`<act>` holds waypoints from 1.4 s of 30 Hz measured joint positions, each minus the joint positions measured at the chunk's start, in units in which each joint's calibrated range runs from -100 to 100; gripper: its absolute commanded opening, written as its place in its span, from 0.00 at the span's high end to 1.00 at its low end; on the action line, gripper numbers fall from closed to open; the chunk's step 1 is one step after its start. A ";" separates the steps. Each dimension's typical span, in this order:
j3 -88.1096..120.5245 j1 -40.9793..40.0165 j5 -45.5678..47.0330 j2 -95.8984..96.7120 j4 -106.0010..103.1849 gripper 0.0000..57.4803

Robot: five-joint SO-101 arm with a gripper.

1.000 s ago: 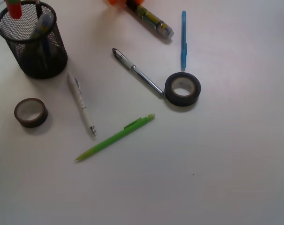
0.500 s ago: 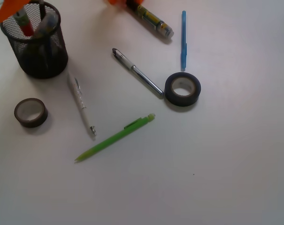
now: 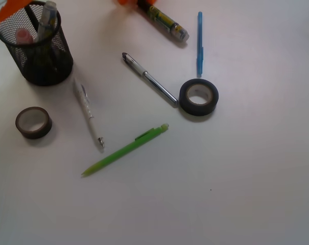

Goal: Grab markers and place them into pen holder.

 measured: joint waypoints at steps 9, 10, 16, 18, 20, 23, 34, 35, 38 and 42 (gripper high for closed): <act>-23.45 -5.11 9.33 0.61 30.67 0.45; -25.25 -6.59 10.06 1.05 34.21 0.45; -29.38 -16.80 12.11 2.61 51.32 0.45; -29.38 -20.57 12.06 2.96 57.88 0.46; -27.40 -24.12 10.99 2.96 64.02 0.48; -21.92 -30.71 7.91 2.70 66.70 0.49; 13.39 -41.95 -0.29 -22.56 55.72 0.49; 16.98 -42.10 -0.44 -25.70 55.21 0.49; 27.13 -42.55 -0.88 -33.28 54.60 0.49; 34.05 -46.98 -4.10 -36.50 55.55 0.49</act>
